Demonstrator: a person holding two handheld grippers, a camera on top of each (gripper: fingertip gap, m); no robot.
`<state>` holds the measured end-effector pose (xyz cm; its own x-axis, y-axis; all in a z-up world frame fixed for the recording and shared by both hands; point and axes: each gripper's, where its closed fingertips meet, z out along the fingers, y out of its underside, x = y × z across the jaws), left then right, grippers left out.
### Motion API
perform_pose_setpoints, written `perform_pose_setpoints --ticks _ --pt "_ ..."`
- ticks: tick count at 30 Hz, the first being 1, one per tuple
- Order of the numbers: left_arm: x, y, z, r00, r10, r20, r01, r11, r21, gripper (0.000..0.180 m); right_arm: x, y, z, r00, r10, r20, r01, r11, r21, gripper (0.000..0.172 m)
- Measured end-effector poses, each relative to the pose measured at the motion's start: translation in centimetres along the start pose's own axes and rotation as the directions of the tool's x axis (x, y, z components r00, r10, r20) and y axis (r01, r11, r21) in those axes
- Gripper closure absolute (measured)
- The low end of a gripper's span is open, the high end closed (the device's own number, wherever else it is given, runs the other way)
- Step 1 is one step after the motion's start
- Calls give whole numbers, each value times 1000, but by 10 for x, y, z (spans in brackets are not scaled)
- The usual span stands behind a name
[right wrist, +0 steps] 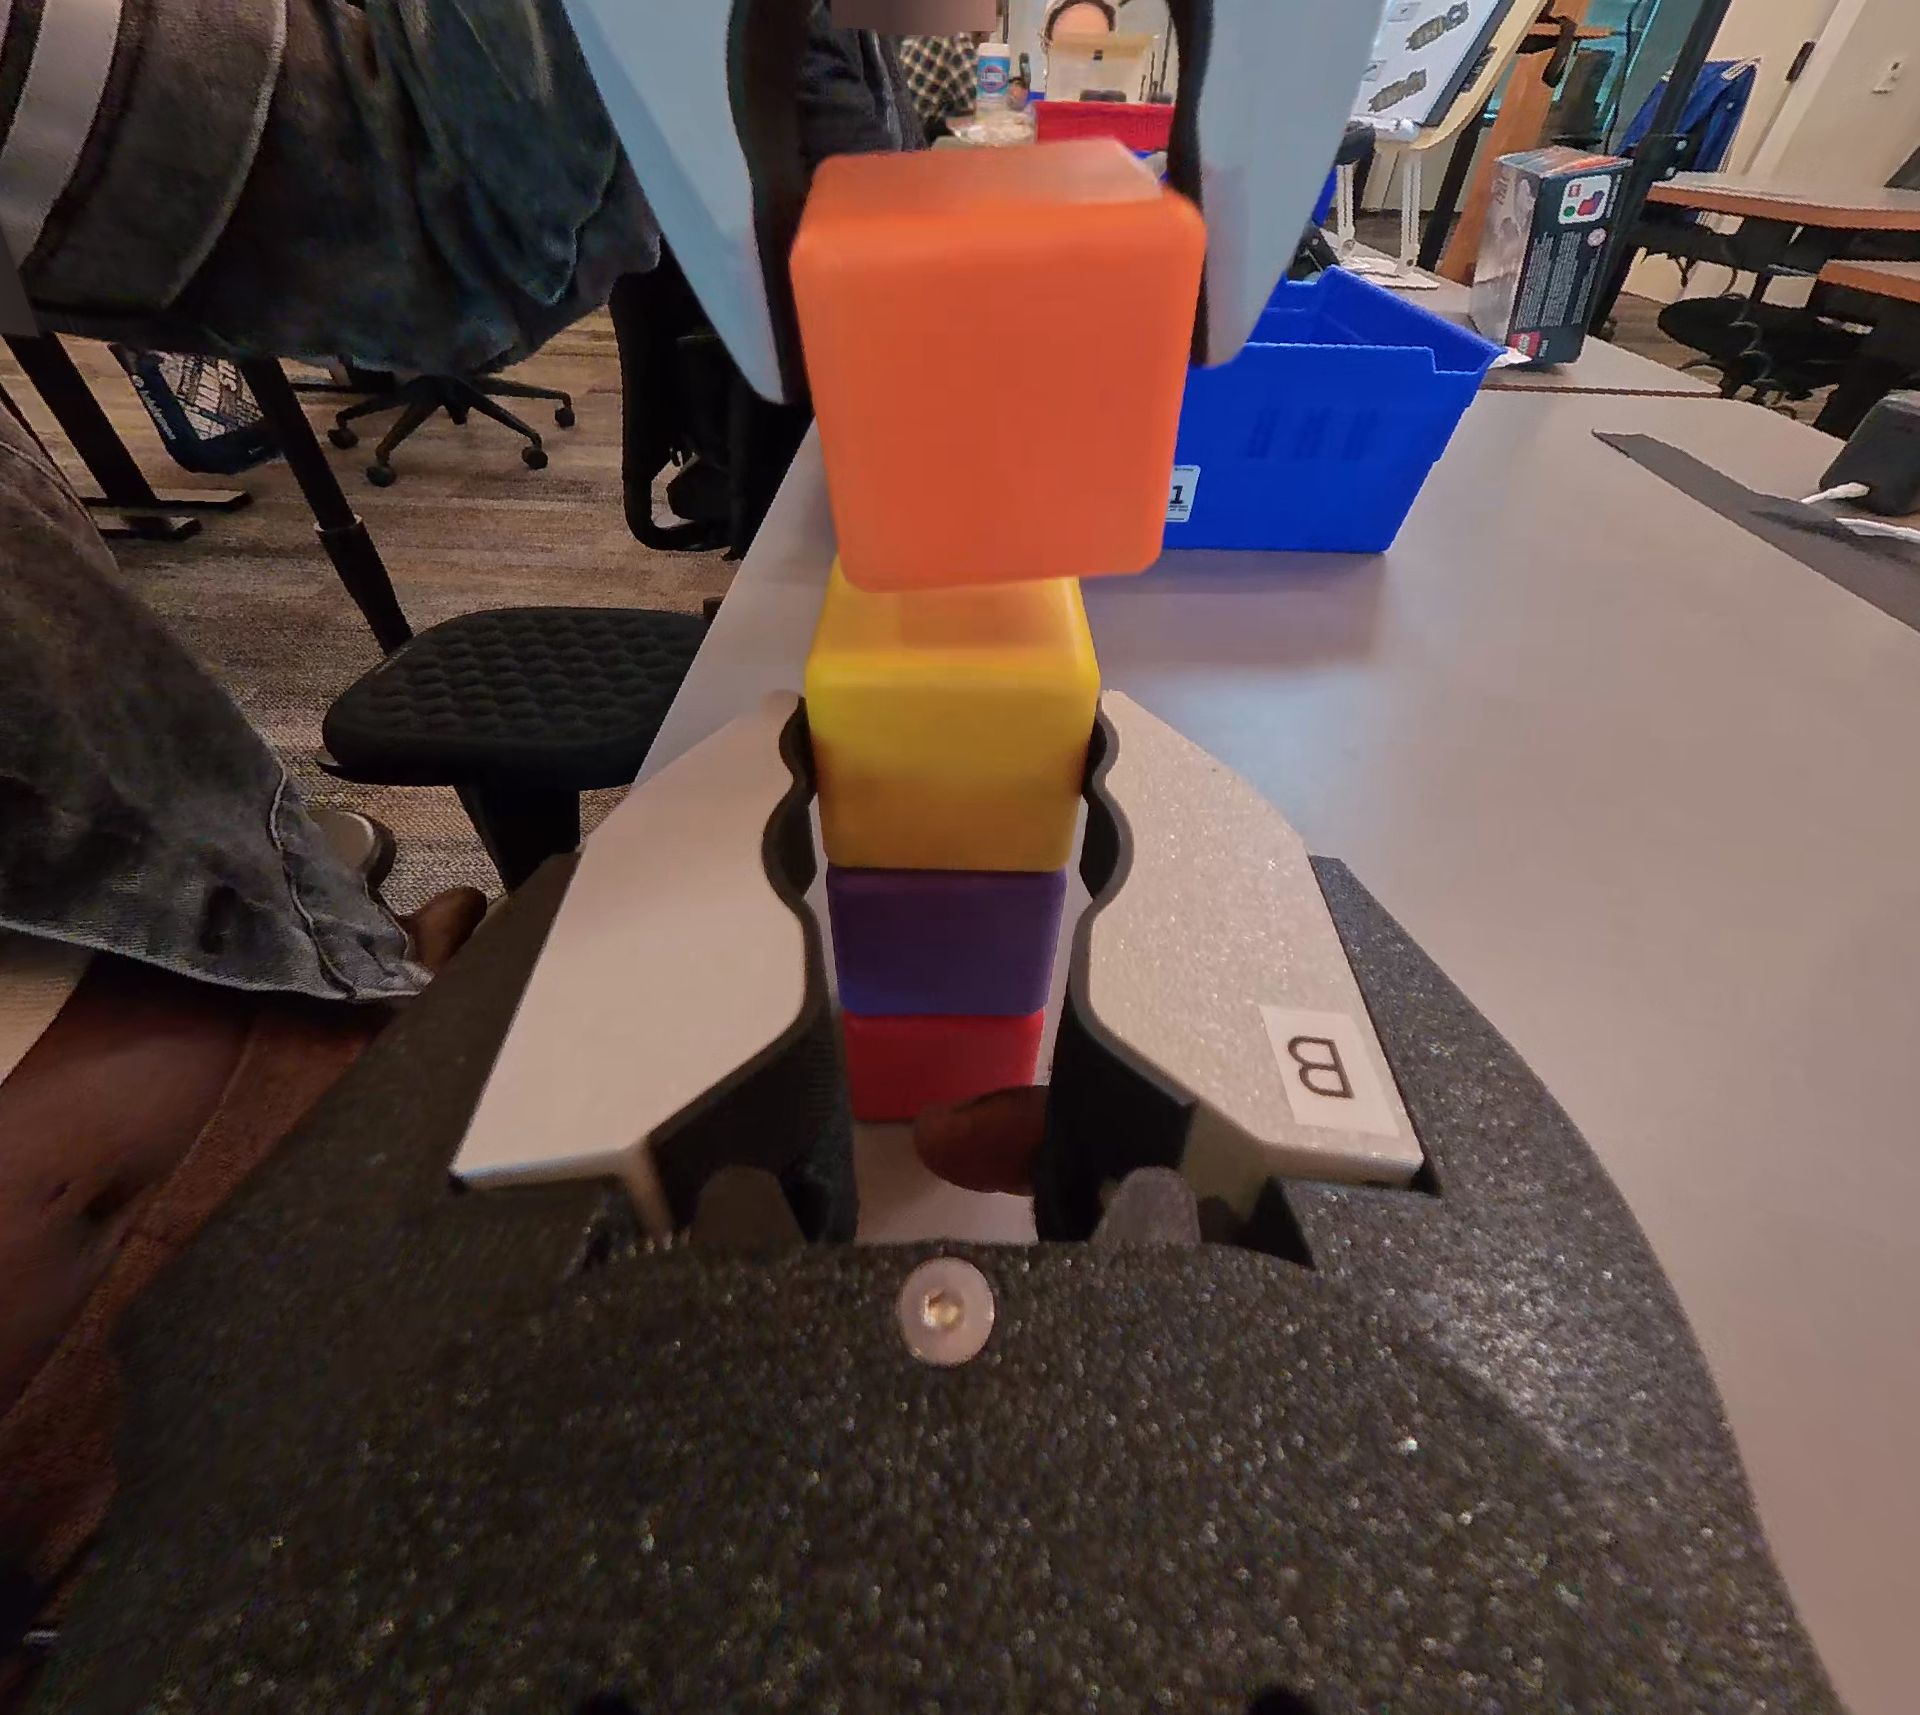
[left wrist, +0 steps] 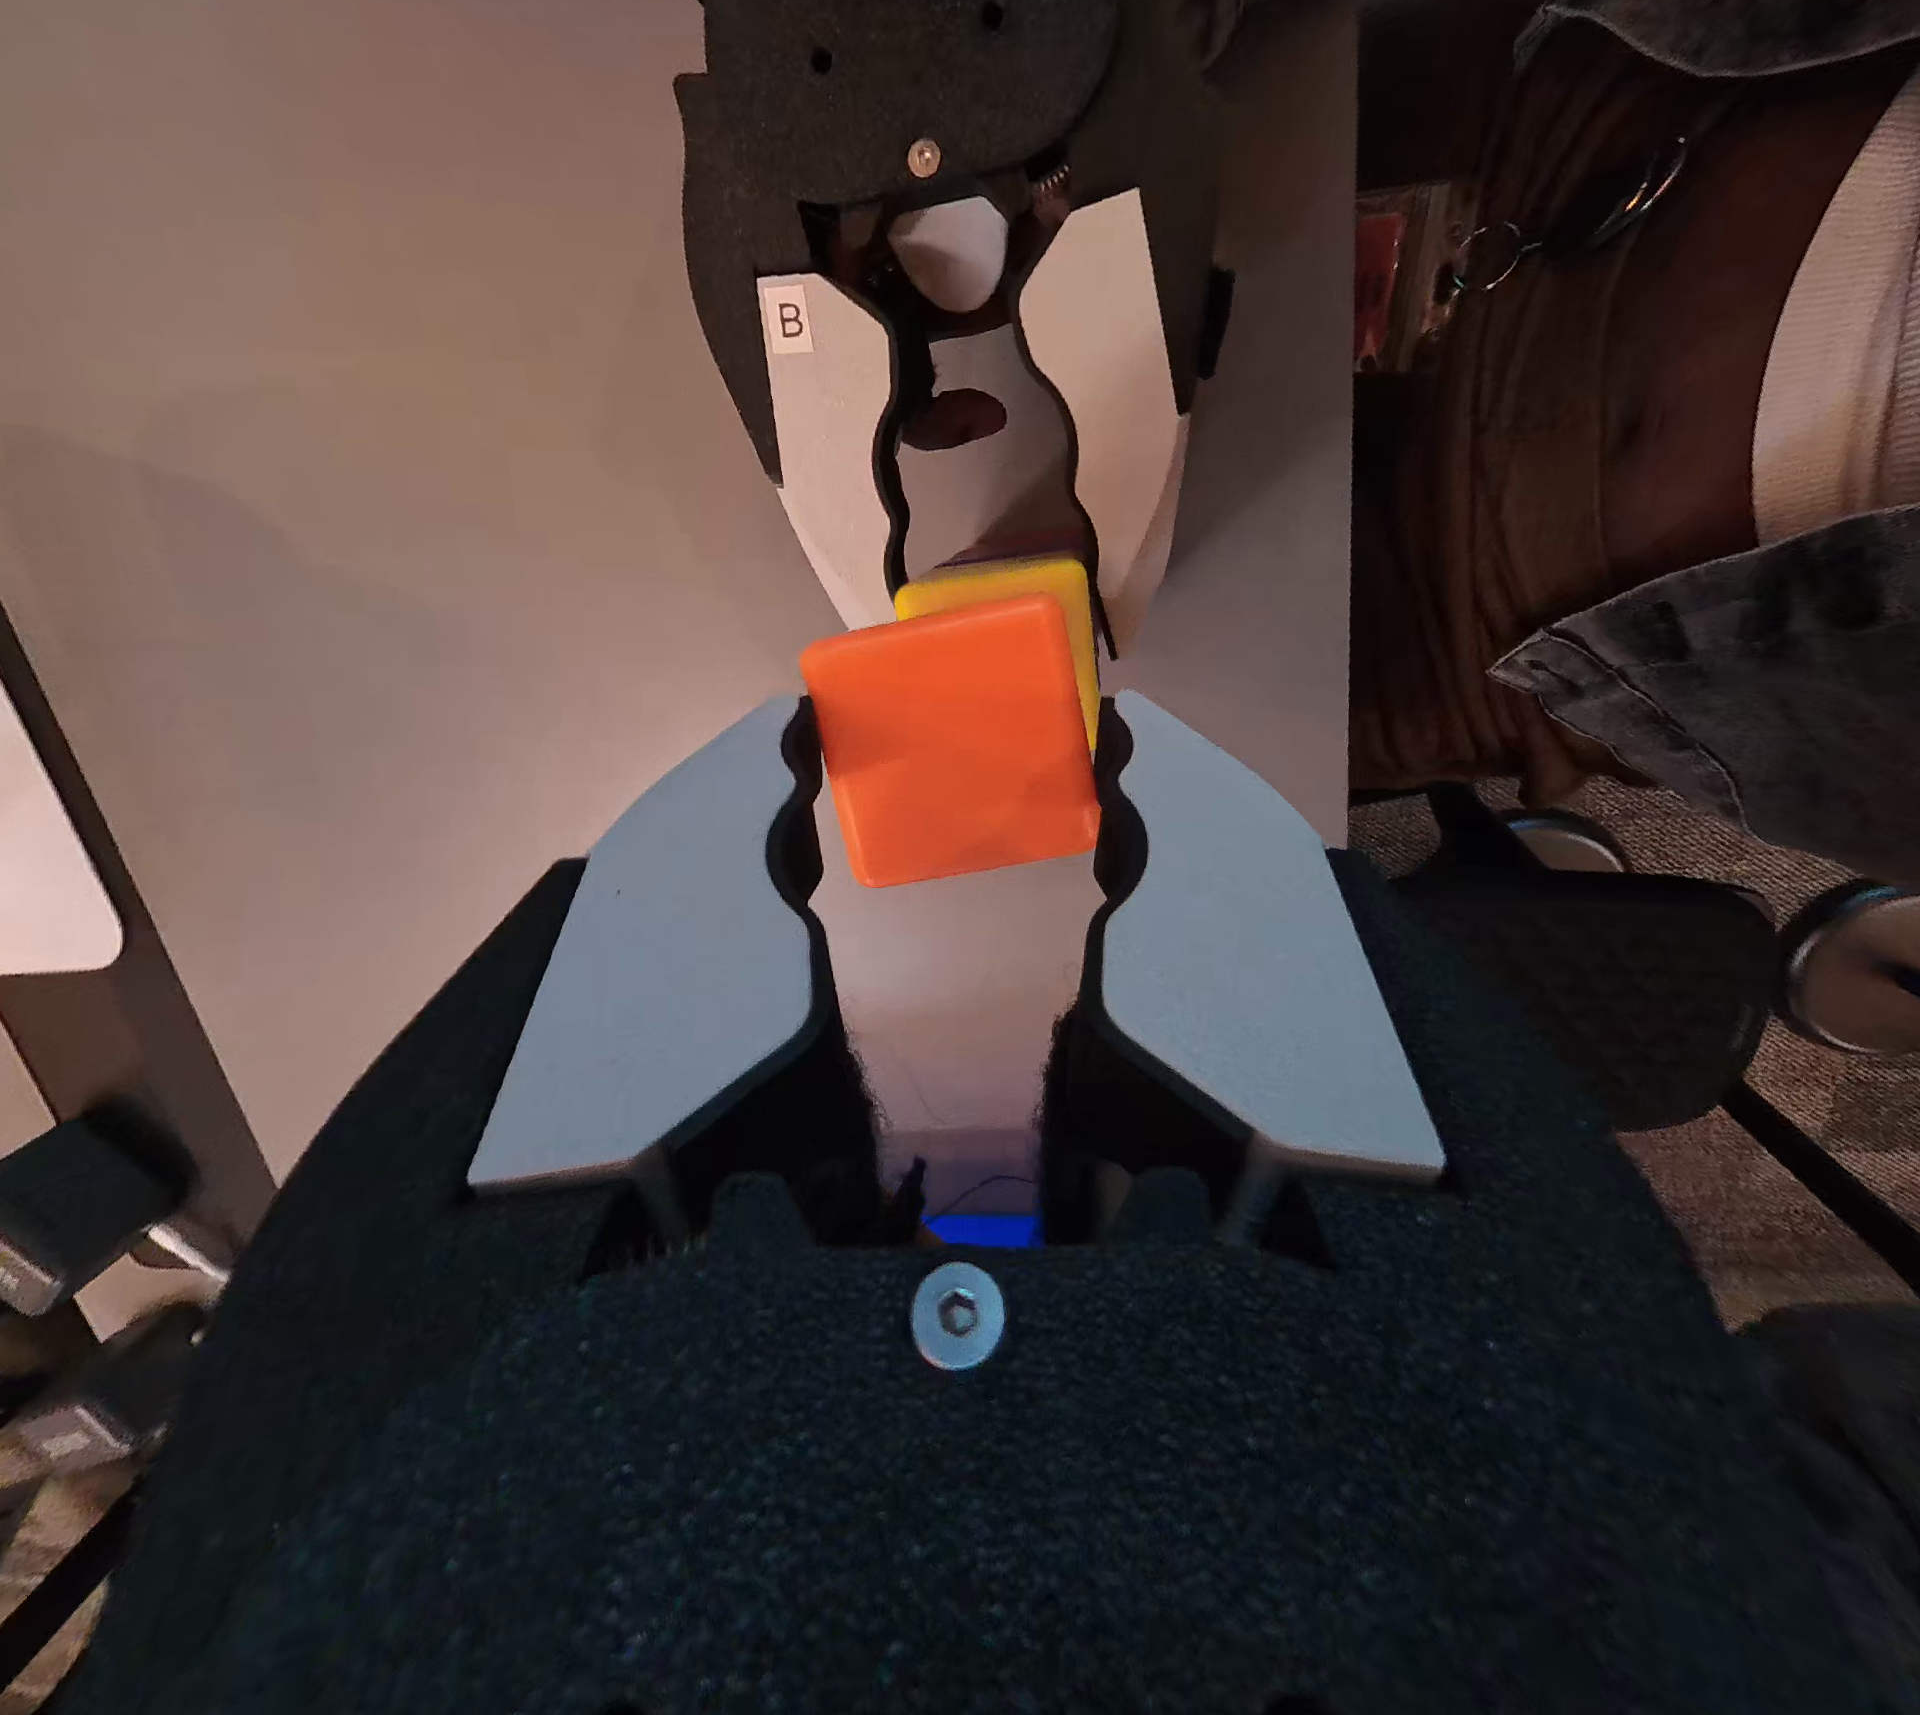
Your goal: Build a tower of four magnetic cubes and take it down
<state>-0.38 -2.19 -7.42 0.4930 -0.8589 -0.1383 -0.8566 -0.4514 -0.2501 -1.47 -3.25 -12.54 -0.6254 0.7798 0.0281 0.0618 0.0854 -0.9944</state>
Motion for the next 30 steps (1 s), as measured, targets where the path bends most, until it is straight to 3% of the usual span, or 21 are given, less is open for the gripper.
perform_pose_setpoints --ticks 17,20,22,25,27,30 --pt "2 1 10 999 39 -29 -37 998 54 129 1 0 0 1000 -1 -4 1 1000 1 123" --pt "-8 -11 1 999 5 53 -17 974 224 105 1 0 0 1000 -5 -2 5 1000 0 123" --pt "-14 -26 -16 991 -28 131 -36 886 463 77 0 0 0 1000 -6 -2 6 1000 0 122" --pt "-9 -35 -33 986 -124 113 -19 587 809 59 0 0 0 1000 -7 -2 7 1000 0 122" --pt "0 -27 -22 987 -155 32 37 422 906 55 0 0 0 1000 -8 -2 8 1000 0 122" --pt "3 -10 11 980 -198 22 61 405 912 51 0 0 0 1000 -5 -2 5 1000 1 123"
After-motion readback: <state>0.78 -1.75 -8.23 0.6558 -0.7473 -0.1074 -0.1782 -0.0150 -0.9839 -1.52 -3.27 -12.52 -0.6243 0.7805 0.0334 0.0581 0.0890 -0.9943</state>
